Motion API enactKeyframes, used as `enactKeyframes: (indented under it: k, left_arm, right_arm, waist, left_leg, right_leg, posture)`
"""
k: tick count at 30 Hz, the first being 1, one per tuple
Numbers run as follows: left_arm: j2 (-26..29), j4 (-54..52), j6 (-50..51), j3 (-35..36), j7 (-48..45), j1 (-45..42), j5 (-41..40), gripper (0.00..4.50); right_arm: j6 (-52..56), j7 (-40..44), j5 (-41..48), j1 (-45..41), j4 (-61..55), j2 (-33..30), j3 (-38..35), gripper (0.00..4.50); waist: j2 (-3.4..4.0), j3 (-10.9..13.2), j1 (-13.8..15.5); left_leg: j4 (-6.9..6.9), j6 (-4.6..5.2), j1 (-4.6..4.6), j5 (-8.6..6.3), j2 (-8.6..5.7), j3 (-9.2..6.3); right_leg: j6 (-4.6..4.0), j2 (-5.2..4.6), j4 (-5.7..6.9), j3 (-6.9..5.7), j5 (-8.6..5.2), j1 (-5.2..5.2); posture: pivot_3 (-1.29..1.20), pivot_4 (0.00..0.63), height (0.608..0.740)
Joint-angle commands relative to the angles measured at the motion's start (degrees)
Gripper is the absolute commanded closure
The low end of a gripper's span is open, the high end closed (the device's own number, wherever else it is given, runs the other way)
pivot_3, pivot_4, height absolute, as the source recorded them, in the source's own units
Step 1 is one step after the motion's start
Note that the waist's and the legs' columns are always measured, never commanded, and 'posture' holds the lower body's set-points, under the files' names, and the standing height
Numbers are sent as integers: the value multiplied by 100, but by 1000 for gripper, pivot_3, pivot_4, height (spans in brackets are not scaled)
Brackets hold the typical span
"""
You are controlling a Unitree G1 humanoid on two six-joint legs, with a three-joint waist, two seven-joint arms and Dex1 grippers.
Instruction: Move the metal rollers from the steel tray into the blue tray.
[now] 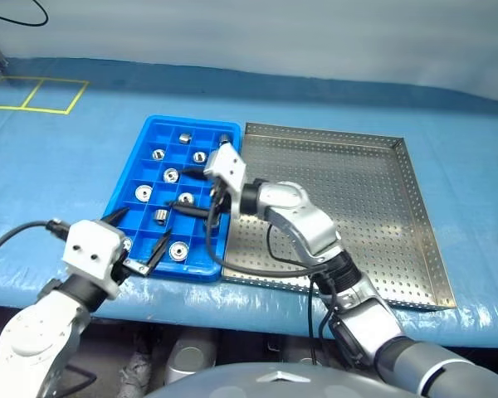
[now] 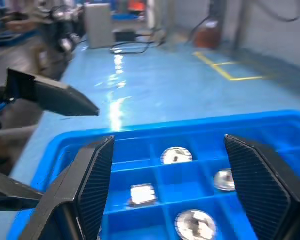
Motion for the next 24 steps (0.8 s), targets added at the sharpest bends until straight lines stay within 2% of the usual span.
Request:
enactKeyframes:
  k: [1,6,10,11,13,19,24]
  left_arm:
    - [30,545,-352,-597,-124,-753,218,0]
    - [-102,1728,-874,-1424,-459,-1941,488,0]
    - [-279,2522,-1199,-1736,-764,-2581,462,0]
    - [-354,2740,-1272,-1784,-851,-2745,434,0]
    - [-459,3115,-1394,-1892,-973,-3000,462,0]
    - [-518,3754,-1655,-2192,-1293,-3219,633,0]
    - [-553,3835,-1719,-2227,-1389,-3130,663,0]
  right_arm:
    - [290,-432,-27,256,-568,-546,-760,816]
    - [483,-474,78,1109,-1087,-1541,-1457,816]
    - [806,-266,529,1821,-1432,-1998,-1928,816]
    - [833,-256,586,1981,-1465,-2074,-2015,453]
    - [813,-349,581,2202,-1464,-2141,-2138,39]
    - [527,-687,560,2372,-1570,-2036,-2216,39]
    - [409,-587,724,2432,-1685,-2013,-2139,39]
  waist:
    - [-4,-2,-87]
    - [2,-3,-390]
    - [5,-3,-659]
    - [5,-3,-740]
    - [5,-3,-844]
    - [5,-2,-1162]
    - [4,-2,-1297]
  left_leg:
    - [0,0,-1,0,1,3]
    - [-8,9,-5,-4,14,29]
    - [-21,25,0,-14,17,50]
    - [-20,33,1,-18,21,60]
    - [-14,63,5,-34,20,77]
    - [22,100,15,-48,10,126]
    - [47,110,12,-52,11,139]
  right_leg:
    - [-4,1,-2,1,3,-2]
    - [15,-2,-5,18,18,-15]
    - [16,-33,-4,24,18,-20]
    - [18,-34,-5,27,19,-20]
    - [24,-36,-4,35,22,-20]
    - [60,-19,-4,73,42,-12]
    - [85,12,-5,128,56,-11]
  posture:
    - [15,150,740]
    - [-144,150,740]
    - [-224,150,740]
    - [-241,150,740]
    - [-261,150,740]
    - [-306,150,740]
    - [-303,150,740]
